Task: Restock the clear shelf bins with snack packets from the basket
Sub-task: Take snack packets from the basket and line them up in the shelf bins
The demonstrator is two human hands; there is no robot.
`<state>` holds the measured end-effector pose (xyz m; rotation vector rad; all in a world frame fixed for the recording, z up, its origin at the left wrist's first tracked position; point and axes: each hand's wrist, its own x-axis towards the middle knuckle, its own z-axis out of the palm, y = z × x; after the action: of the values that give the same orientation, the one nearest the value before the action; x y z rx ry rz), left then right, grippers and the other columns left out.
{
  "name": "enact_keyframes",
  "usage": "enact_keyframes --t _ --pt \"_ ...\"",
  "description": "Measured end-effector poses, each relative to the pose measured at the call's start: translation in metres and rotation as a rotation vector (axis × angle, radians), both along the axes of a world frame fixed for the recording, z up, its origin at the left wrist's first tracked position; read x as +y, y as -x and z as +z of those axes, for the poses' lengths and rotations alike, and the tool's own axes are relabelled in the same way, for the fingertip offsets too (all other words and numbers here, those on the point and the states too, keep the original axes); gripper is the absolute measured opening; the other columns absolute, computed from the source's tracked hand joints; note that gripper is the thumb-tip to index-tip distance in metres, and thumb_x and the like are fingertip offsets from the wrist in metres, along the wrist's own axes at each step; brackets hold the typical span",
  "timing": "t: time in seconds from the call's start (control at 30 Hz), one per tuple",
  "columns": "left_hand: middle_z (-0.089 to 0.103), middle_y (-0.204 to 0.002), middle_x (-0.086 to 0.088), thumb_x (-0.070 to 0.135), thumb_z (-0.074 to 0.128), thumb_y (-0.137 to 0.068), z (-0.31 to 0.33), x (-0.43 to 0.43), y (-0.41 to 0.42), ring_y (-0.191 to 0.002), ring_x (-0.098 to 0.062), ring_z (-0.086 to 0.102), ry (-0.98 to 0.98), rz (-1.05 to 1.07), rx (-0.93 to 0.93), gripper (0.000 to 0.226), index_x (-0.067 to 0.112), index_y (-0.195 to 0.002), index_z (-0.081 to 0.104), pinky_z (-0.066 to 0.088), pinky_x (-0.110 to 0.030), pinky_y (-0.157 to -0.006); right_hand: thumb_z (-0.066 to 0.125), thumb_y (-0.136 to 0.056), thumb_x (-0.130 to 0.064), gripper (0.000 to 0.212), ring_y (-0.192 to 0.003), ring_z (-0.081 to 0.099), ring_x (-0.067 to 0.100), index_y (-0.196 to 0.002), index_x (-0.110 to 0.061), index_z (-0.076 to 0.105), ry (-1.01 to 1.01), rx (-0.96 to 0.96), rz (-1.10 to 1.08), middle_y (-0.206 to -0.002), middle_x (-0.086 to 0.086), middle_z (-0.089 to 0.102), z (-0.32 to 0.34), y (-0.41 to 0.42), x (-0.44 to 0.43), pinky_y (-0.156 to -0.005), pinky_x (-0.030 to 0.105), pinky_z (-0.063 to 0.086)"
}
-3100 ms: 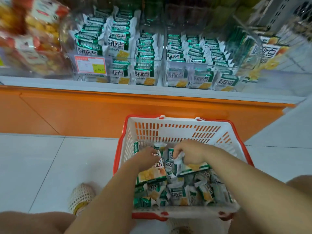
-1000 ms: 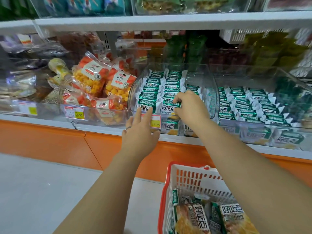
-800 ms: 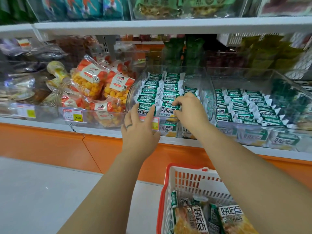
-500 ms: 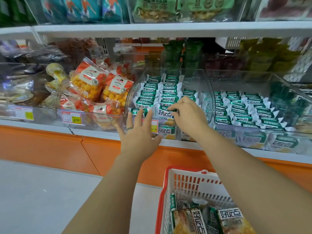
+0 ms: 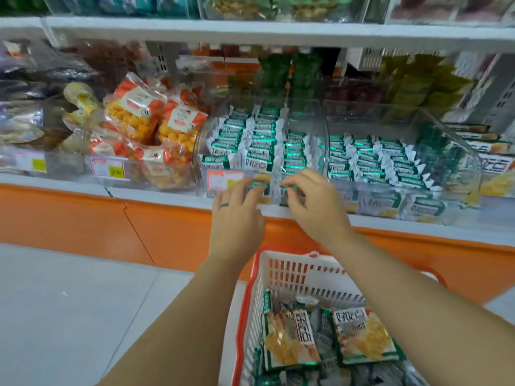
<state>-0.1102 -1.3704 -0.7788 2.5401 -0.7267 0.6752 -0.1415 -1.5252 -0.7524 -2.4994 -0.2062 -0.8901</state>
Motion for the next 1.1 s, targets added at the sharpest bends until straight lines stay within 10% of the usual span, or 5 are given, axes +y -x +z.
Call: enact_keyframes --t 0.13,0.43,0.6,0.7,1.1 --pt "0.065 -0.110 -0.004 0.003 0.056 -0.081 -0.046 -0.014 0.037 -0.093 -0.030 0.063 0.040 -0.081 0.147 0.031 0.015 -0.108 0.066 0.046 -0.045 -0.089 0.055 -0.091 -0.009 0.018 -0.079 0.054 0.011 -0.102 -0.013 0.068 -0.165 0.235 -0.176 -0.095 -0.002 0.064 -0.070 0.050 -0.015 -0.074 0.030 0.052" --pt "0.030 -0.152 0.005 0.008 0.038 -0.095 -0.166 -0.039 0.106 -0.136 -0.020 0.034 -0.233 -0.151 0.964 0.050 0.024 -0.142 0.038 0.036 -0.038 -0.110 0.052 -0.095 -0.016 0.028 -0.112 0.057 0.030 -0.117 -0.002 0.061 -0.215 1.241 -0.250 -0.126 0.017 0.059 -0.185 0.114 -0.060 -0.098 0.037 0.044" --pt "0.008 -0.158 0.009 0.006 0.052 -0.091 -0.200 -0.043 0.124 -0.139 -0.027 0.030 -0.518 -0.199 1.194 0.062 0.030 -0.144 0.032 0.035 -0.045 -0.110 0.058 -0.090 -0.019 0.019 -0.092 0.055 0.022 -0.106 -0.009 0.064 -0.003 1.668 -0.092 -0.116 0.011 0.061 -0.238 0.164 -0.065 -0.068 0.025 0.046" --pt "-0.001 -0.159 0.011 0.012 0.050 -0.093 -0.203 -0.045 0.124 -0.139 -0.025 0.031 -0.537 -0.192 1.171 0.059 0.032 -0.145 0.030 0.036 -0.043 -0.109 0.062 -0.085 -0.014 0.018 -0.081 0.052 0.022 -0.103 -0.010 0.059 0.060 1.712 -0.121 -0.090 0.008 0.058 -0.254 0.176 -0.063 -0.068 0.028 0.040" --pt "-0.001 -0.159 0.012 0.019 0.046 -0.095 -0.206 -0.043 0.121 -0.143 -0.026 0.020 -0.549 -0.205 1.205 0.051 0.031 -0.143 0.032 0.040 -0.045 -0.106 0.055 -0.091 -0.021 0.031 -0.104 0.059 0.031 -0.119 -0.008 0.060 0.413 1.807 -0.055 -0.116 0.014 0.061 -0.267 0.176 -0.054 -0.083 0.038 0.048"
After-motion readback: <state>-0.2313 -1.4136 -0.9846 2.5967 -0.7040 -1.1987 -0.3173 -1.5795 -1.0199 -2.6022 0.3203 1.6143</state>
